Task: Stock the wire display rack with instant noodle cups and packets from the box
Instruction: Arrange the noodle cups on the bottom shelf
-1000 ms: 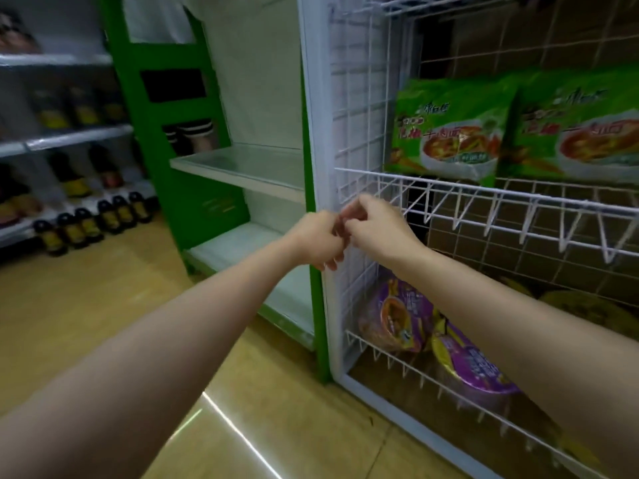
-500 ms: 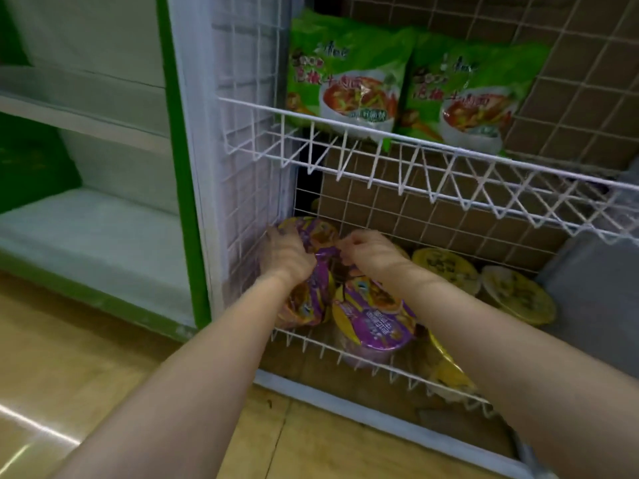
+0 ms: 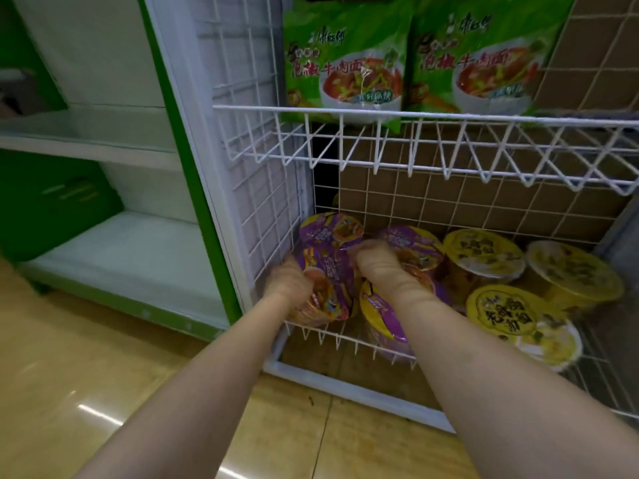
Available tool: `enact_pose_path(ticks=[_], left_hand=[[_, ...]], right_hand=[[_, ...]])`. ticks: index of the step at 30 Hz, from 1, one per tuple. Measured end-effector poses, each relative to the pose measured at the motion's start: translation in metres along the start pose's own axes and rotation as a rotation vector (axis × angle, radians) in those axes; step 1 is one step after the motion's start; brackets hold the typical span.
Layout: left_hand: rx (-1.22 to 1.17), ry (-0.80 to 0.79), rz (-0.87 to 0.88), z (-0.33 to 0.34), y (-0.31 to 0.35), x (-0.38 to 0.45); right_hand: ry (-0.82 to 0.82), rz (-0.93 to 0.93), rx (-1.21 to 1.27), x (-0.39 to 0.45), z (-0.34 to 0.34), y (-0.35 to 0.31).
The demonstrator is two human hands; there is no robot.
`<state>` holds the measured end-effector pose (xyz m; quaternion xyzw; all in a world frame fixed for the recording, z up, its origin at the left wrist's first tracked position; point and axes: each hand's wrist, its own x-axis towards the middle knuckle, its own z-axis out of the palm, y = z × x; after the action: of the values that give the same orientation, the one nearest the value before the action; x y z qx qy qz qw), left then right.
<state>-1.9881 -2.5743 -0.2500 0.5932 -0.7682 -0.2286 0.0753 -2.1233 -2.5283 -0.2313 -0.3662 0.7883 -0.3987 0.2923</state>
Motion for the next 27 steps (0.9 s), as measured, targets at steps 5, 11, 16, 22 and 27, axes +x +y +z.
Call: enact_pose_path(ticks=[5,11,16,22,27], left_hand=[[0.057,0.073,-0.055,-0.011,-0.015,0.001],[0.5,0.014,-0.14,-0.024,-0.001,-0.019],[0.722,-0.144,-0.003,-0.04,0.024,-0.036],[0.768,-0.24,0.041,-0.039,0.015,-0.032],[0.442,-0.036,0.047,-0.029,0.025,-0.007]], right_hand=[[0.021,0.009,-0.202,-0.015,0.009,0.001],[-0.096,-0.018,-0.208,-0.026,0.018,-0.007],[-0.125,-0.019,-0.211,-0.026,0.022,-0.006],[-0.089,-0.004,-0.239,-0.017,0.02,-0.007],[-0.037,-0.043,-0.269,-0.008,-0.005,0.008]])
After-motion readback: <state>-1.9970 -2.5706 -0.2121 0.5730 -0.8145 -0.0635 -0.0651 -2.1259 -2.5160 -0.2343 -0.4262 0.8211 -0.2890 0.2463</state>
